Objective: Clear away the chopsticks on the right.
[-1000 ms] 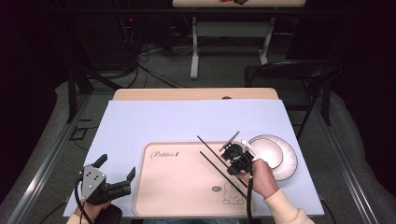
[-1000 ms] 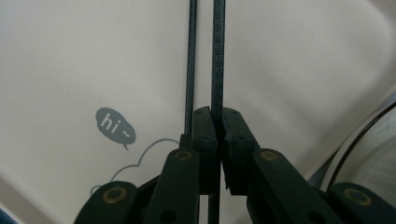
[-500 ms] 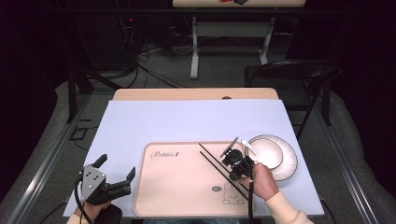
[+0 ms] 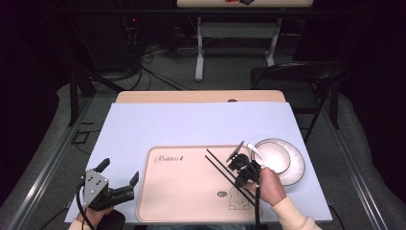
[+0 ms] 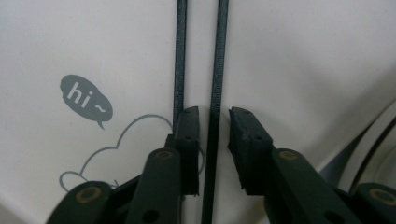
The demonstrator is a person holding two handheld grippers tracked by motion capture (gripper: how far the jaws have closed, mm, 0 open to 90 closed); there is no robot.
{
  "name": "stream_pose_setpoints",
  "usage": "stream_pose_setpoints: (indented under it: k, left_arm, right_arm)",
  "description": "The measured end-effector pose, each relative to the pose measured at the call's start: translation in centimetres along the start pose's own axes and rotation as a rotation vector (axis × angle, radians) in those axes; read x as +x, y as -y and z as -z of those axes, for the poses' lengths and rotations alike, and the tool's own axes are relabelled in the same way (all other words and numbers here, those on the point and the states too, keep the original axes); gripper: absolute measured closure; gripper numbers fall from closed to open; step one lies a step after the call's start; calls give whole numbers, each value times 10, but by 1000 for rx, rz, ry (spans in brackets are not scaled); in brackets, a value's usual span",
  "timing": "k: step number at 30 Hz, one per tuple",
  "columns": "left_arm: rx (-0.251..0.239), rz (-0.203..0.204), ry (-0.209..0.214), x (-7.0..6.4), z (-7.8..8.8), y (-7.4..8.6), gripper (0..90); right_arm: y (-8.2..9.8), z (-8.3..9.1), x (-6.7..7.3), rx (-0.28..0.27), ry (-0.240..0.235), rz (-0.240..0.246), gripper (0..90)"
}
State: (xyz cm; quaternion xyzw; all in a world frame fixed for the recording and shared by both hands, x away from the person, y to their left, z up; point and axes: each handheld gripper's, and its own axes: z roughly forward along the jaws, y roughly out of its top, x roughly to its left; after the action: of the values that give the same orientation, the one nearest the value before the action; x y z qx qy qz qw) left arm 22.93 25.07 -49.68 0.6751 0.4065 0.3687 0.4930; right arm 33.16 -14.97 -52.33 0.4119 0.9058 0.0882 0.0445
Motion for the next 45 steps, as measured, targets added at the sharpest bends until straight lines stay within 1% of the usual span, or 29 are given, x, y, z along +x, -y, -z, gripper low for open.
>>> stream_pose_setpoints:
  k: [2, 3, 4, 6, 7, 8, 9, 10, 11, 12, 15, 18, 19, 20, 24, 25, 26, 27, 28, 29, 31, 33, 34, 35, 40, 41, 42, 43, 45]
  left_arm:
    - [2, 0, 0, 0, 0, 0, 2]
    - [2, -1, 0, 0, 0, 0, 2]
    - [2, -1, 1, 0, 0, 0, 2]
    - [1, 0, 1, 1, 0, 0, 2]
    - [2, -1, 1, 1, 1, 0, 2]
    - [2, -2, 1, 0, 1, 0, 2]
    - [2, -3, 2, 0, 1, 0, 2]
    - [2, -3, 0, 0, 1, 0, 2]
    - [2, -3, 0, 0, 1, 0, 2]
    - [3, -3, -2, 0, 1, 0, 2]
    - [4, -7, -2, 0, 1, 0, 2]
    - [7, -9, -5, 0, 2, 1, 3]
    - [2, -3, -9, 0, 3, 1, 2]
    - [2, 0, -11, 1, 4, 1, 2]
    - [5, -4, -12, 0, 4, 1, 2]
    - [7, -8, -11, 0, 4, 1, 3]
    - [8, -9, -11, 0, 4, 1, 3]
    - [8, -8, -11, 0, 4, 1, 3]
    - [8, -5, -11, 0, 4, 1, 3]
    - [6, -5, -13, 0, 4, 1, 3]
    - [8, -5, -12, 0, 4, 1, 3]
    - [10, -8, -11, 0, 3, 1, 3]
    - [10, -8, -11, 0, 3, 1, 3]
    - [10, -8, -11, 0, 3, 1, 3]
    - [10, -6, -13, 0, 3, 1, 3]
    - [10, -6, -13, 0, 3, 1, 3]
    - [10, -5, -13, -1, 3, 1, 3]
    - [11, -9, -11, 0, 3, 1, 3]
    - [10, -7, -11, -1, 3, 1, 3]
  right_arm:
    - [0, 5, 0, -8, 18, 12, 608]
    - [0, 8, 0, -24, 30, 24, 556]
    - [0, 12, 0, -37, 40, 21, 502]
    - [1, 17, 0, -77, 50, 36, 386]
    - [3, 21, 1, -104, 55, 31, 335]
    - [7, 28, 1, -170, 64, 47, 245]
    - [7, 28, 1, -170, 64, 47, 245]
    - [8, 31, 0, -188, 67, 49, 202]
    - [11, 35, 0, -225, 69, 66, 176]
    - [13, 37, -1, -246, 70, 65, 155]
    - [19, 43, -3, -320, 74, 80, 125]
    - [25, 48, -5, -370, 90, 102, 95]
    - [31, 52, -7, -408, 98, 104, 88]
    - [31, 52, -7, -408, 98, 104, 88]
    - [42, 59, -11, -467, 106, 105, 71]
    - [46, 61, -12, -485, 111, 105, 70]
    - [55, 66, -12, -528, 121, 106, 62]
    - [55, 66, -12, -528, 121, 106, 62]
    - [59, 68, -12, -545, 125, 105, 59]
    - [68, 71, -13, -586, 135, 113, 56]
    - [72, 72, -13, -595, 138, 114, 49]
    - [82, 73, -14, -633, 141, 111, 49]
    - [82, 73, -14, -633, 141, 111, 49]
    - [87, 73, -14, -650, 144, 105, 49]
    - [87, 73, -14, -650, 144, 105, 43]
    - [126, 73, -17, -801, 188, 84, 43]
    - [142, 71, -18, -854, 183, 74, 37]
    - [142, 71, -18, -854, 183, 74, 37]
    - [151, 71, -18, -884, 172, 69, 28]
